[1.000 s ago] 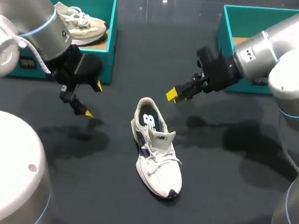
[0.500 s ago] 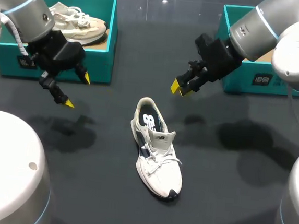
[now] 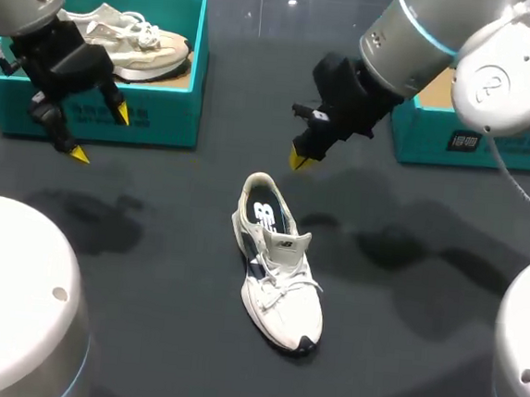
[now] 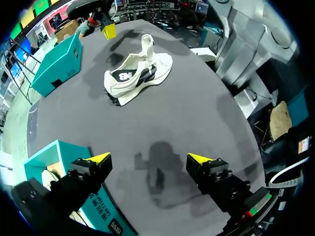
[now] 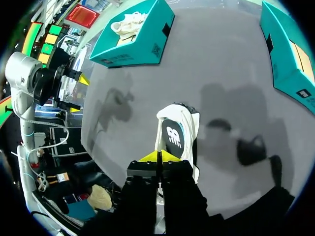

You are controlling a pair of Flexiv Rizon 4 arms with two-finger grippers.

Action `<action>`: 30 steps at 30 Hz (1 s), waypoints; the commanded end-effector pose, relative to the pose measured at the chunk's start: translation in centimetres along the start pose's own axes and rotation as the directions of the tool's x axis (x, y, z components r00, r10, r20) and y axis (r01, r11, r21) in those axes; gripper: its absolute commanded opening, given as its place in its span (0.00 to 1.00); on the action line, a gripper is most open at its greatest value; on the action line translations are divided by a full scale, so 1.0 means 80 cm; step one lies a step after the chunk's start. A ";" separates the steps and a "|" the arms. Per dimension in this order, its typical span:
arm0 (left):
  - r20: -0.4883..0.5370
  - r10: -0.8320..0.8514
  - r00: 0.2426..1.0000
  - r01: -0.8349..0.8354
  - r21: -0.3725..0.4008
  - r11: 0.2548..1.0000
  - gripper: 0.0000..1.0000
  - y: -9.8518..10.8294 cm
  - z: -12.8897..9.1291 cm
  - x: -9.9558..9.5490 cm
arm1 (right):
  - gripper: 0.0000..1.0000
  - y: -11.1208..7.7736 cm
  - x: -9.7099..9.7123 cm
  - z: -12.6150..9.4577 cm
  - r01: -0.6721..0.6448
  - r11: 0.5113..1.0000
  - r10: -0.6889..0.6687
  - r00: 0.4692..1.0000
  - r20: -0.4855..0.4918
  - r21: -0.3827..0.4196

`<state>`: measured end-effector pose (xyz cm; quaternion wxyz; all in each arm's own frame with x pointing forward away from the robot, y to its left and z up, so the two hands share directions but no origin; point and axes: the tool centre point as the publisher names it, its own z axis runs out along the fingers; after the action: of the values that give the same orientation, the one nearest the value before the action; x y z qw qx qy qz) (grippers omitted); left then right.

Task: Take the shoe out of the shoebox, open the shoe tongue, remove and reinsert the insole, then place the shoe into the shoebox

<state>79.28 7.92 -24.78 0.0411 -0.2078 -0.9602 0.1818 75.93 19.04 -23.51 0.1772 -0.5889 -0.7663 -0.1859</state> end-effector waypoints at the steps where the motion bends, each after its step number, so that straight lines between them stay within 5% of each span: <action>1: 0.002 0.000 1.000 0.000 -0.001 1.000 1.00 0.000 0.000 0.002 | 0.00 0.001 0.011 0.004 -0.038 0.999 0.043 0.959 0.281 -0.020; 16: 0.002 0.000 1.000 0.000 -0.001 1.000 1.00 0.000 0.000 0.002 | 0.00 0.001 0.011 0.004 -0.038 0.999 0.043 0.959 0.281 -0.020; 30: 0.002 0.000 1.000 0.000 -0.001 1.000 1.00 0.000 0.000 0.002 | 0.00 -0.010 0.056 0.030 -0.017 0.995 0.058 0.898 0.436 -0.097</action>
<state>79.23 7.94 -24.80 0.0402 -0.2078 -0.9602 0.1822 74.48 22.85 -23.29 0.0191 -0.6316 -0.7680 -0.1045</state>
